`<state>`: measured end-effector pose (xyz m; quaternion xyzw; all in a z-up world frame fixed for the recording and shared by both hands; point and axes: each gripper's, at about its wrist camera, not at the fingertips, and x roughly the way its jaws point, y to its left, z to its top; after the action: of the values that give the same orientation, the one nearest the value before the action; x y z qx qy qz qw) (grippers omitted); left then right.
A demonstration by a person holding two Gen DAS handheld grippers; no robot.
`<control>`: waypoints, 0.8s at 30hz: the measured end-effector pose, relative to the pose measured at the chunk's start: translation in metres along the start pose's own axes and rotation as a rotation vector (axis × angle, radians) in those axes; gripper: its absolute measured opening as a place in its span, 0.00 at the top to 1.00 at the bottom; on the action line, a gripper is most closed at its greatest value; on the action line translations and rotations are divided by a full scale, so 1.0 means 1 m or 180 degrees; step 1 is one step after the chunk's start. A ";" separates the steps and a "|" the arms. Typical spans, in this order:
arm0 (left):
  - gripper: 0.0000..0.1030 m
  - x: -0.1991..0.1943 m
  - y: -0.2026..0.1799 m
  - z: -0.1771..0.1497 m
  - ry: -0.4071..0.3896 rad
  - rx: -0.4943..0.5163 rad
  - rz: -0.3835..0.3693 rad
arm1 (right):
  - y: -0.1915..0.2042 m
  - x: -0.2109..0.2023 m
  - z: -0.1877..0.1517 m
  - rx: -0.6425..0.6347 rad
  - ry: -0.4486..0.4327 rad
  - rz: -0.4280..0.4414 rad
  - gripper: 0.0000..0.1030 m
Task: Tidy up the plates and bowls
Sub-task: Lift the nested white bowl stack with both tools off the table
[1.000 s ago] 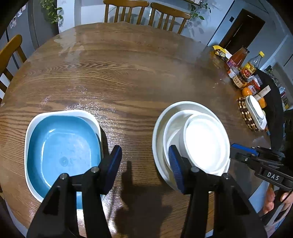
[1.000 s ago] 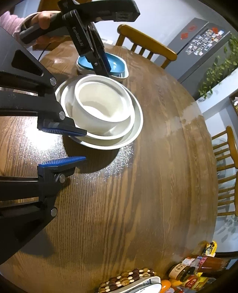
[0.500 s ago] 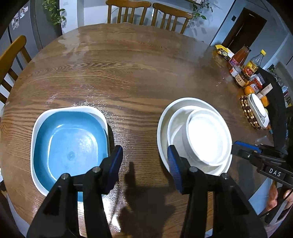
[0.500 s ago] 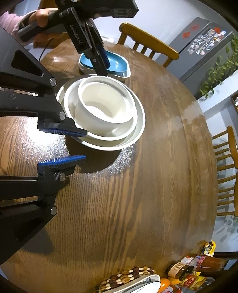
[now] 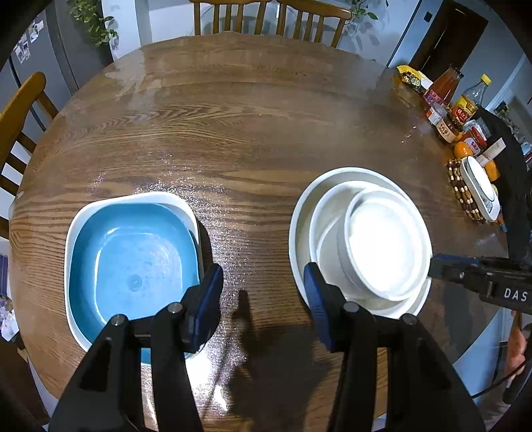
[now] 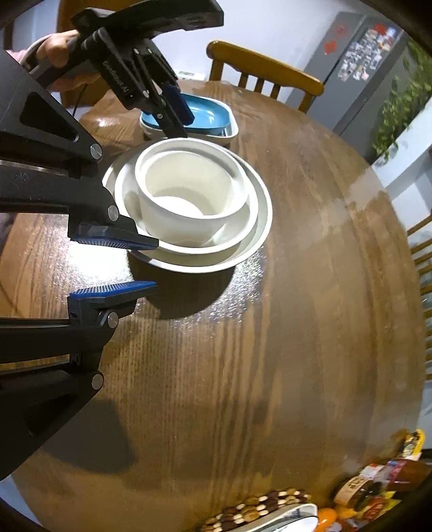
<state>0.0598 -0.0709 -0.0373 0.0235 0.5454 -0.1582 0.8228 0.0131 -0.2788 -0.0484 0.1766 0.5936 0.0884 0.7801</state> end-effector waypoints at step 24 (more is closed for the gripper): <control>0.57 0.009 -0.004 -0.001 0.0021 0.0082 -0.0086 | 0.019 0.009 0.022 0.0123 -0.0039 -0.0589 0.80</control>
<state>0.0606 -0.0770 -0.0455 0.0273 0.5463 -0.1763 0.8184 0.0380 -0.2616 -0.0443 0.1366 0.6042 0.0033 0.7850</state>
